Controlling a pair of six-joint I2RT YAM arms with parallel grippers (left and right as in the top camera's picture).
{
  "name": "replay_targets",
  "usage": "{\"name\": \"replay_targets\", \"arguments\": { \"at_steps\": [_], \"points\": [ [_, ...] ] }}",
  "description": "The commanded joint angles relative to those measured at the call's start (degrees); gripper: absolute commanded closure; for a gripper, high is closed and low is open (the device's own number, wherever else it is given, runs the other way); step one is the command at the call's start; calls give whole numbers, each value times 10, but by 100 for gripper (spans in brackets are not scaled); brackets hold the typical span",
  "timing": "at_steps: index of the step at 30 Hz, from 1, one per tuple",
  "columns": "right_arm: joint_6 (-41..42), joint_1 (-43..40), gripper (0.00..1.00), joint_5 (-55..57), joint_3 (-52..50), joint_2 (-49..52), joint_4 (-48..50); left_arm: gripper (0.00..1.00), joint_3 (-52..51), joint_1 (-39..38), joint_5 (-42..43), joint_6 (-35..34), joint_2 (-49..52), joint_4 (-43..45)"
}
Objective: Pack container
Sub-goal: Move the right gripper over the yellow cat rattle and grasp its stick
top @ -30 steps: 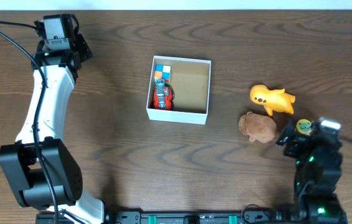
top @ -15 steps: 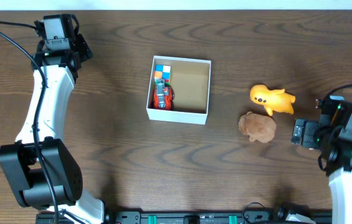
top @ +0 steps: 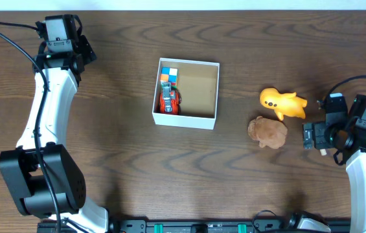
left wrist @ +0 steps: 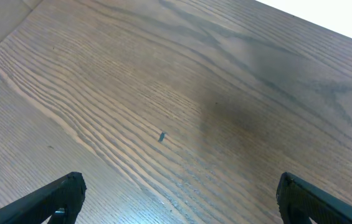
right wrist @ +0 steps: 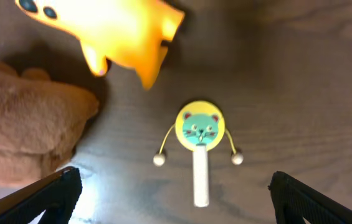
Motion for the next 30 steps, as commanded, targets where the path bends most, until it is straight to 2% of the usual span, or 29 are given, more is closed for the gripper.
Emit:
{"name": "replay_targets", "arguments": {
  "at_steps": [1,11,17,21,23,25,30],
  "points": [
    [9,-4,1,15,12,-14,2,2,7,2,-5,3,-5,-1],
    [15,-37,2,98,12,-1,-49,2,7,2,-5,3,-5,-1],
    [15,-65,16,98,12,32,-49,2,7,2,-5,3,-5,-1],
    [12,-69,37,97,12,66,-46,2,7,2,-5,3,-5,-1],
    [9,-69,35,91,12,86,-40,2,7,2,-5,3,-5,-1],
    [-21,-69,23,69,12,108,-37,2,7,2,-5,3,-5,-1],
    [-63,-69,20,65,12,150,-23,2,7,2,-5,3,-5,-1]
  ]
}}
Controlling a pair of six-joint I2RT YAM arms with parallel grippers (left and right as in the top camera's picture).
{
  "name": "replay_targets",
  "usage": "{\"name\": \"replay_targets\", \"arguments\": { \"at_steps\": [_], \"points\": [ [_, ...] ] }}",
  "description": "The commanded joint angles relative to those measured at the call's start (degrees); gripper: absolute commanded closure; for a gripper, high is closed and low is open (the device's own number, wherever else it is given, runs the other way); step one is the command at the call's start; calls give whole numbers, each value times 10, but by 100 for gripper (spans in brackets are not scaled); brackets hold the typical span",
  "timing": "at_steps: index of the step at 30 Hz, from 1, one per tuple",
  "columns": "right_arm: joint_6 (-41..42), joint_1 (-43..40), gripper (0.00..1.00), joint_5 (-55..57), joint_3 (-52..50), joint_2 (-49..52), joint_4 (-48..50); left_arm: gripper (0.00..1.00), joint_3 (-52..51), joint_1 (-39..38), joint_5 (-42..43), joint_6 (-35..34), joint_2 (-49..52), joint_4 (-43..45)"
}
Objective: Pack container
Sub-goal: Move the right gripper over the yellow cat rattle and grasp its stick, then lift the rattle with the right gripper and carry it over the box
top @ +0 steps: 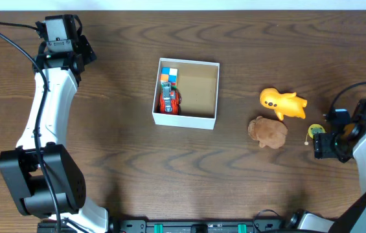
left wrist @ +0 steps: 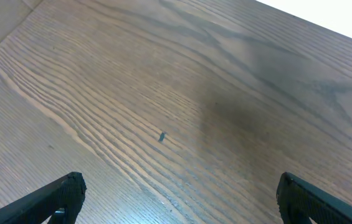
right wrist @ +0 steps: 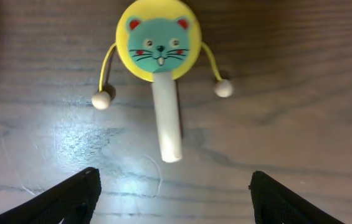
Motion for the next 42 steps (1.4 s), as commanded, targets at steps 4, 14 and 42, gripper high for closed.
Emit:
{"name": "replay_targets", "arguments": {
  "at_steps": [4,14,42],
  "points": [
    [-34,-4,22,-12,10,46,30,2,7,2,-5,3,-5,-1],
    [-33,-4,39,-37,10,108,75,2,7,2,-5,3,-5,-1],
    [30,16,99,-64,52,121,57,2,7,2,-5,3,-5,-1]
  ]
}}
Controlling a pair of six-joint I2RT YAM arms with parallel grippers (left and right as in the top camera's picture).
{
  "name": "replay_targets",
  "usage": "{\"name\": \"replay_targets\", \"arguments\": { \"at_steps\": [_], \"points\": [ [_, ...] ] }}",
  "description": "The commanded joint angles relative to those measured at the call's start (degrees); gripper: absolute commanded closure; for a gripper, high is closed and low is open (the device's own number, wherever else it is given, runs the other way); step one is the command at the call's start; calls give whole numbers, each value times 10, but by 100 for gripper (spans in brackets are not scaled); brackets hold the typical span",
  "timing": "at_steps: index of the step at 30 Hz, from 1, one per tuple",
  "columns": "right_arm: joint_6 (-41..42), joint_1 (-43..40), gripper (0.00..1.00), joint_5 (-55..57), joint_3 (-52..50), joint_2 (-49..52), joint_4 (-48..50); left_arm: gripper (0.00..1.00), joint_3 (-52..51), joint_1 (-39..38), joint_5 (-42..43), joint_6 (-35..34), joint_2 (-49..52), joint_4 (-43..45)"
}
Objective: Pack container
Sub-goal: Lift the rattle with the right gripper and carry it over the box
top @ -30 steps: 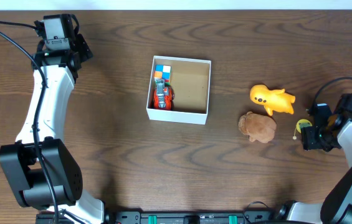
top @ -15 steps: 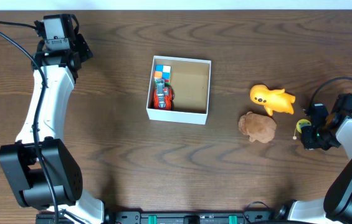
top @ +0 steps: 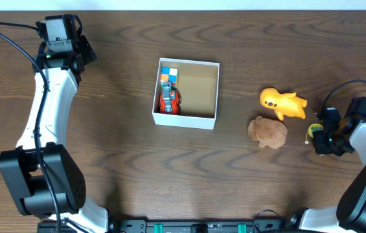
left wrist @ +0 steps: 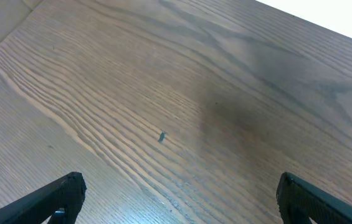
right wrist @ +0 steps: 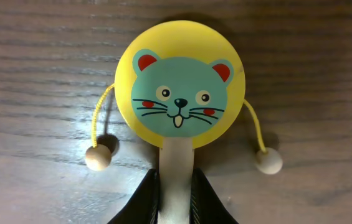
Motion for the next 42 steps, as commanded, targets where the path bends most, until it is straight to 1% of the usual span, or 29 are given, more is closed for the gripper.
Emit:
{"name": "replay_targets", "arguments": {
  "at_steps": [1,7,11,15,20,24,27,30,35,42],
  "points": [
    [44,19,99,-15,52,4,-20,2,7,2,-5,3,-5,-1],
    [59,72,99,-17,155,4,-71,2,7,2,-5,3,-5,-1],
    [76,128,99,-39,211,4,-66,2,7,2,-5,3,-5,-1],
    [108,198,99,-72,244,4,1,2,7,2,-5,3,-5,-1],
    [151,293,99,-94,248,4,167,2,7,2,-5,3,-5,-1],
    [155,357,99,-94,248,4,282,2,7,2,-5,3,-5,-1],
    [155,397,99,-95,248,8,345,2,7,2,-5,3,-5,-1],
    [154,423,99,-116,248,16,372,2,7,2,-5,3,-5,-1],
    [155,447,99,-198,248,50,382,2,7,2,-5,3,-5,-1],
    [155,465,99,-216,248,123,379,2,7,2,-5,3,-5,-1]
  ]
}}
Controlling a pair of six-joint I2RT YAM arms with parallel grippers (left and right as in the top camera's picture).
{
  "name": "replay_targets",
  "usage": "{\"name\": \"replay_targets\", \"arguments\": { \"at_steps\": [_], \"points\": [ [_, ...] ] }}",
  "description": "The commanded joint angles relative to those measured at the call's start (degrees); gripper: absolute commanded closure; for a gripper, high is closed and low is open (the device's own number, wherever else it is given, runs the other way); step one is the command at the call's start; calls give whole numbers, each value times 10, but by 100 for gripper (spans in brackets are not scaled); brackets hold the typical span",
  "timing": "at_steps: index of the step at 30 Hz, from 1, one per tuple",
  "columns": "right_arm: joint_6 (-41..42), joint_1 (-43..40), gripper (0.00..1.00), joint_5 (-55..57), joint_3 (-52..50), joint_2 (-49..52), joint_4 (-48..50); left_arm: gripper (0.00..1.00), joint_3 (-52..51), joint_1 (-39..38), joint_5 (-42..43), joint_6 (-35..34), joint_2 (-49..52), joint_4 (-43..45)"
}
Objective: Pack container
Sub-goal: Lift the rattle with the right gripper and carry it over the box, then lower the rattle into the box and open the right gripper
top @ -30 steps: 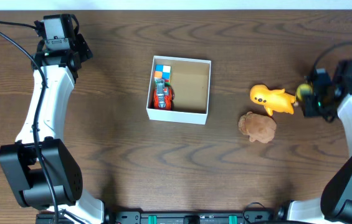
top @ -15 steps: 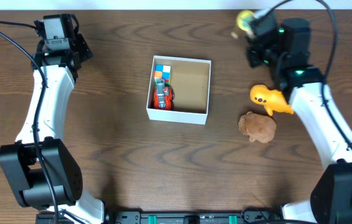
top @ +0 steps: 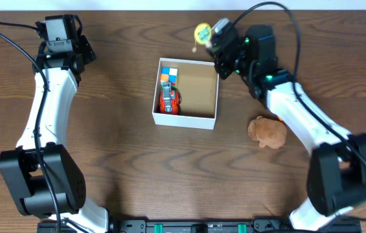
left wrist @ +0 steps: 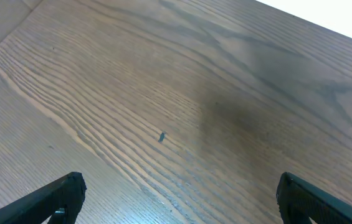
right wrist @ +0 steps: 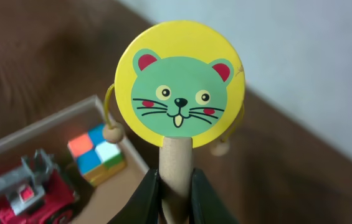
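A toy rattle drum [right wrist: 180, 84], a yellow disc with a green cat face, two bead strings and a wooden handle, hangs in the air. My right gripper [right wrist: 176, 186] is shut on its handle. In the overhead view the rattle [top: 203, 32] and right gripper [top: 212, 38] are just beyond the far right corner of the white box [top: 185, 121]. The box [right wrist: 51, 121] holds a coloured cube [top: 168, 76] and a red toy car [top: 169, 100]; its right half is bare. My left gripper [left wrist: 176, 205] stands open over bare table at the far left.
A brown plush toy [top: 267, 133] lies on the table right of the box, under my right arm's span. The right arm [top: 293, 107] stretches diagonally from the front right to the box. The yellow duck toy does not show, covered by that arm.
My right gripper, then shut on the rattle's handle with the rattle flat on the table at the far right, now holds it in the air by the box's far right corner.
My right gripper stood open over the rattle beside the yellow duck and brown plush. Then it was closer, still open. Then it was shut on the handle on the table, and now holds the rattle aloft at the box. The left arm stayed still.
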Motion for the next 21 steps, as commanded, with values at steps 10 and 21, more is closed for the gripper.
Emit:
{"name": "replay_targets", "arguments": {
  "at_steps": [10,21],
  "points": [
    [7,43,99,-42,9,47,13,2,7,2,-5,3,-5,-1],
    [-108,40,99,-56,9,47,-120,2,7,2,-5,3,-5,-1]
  ]
}}
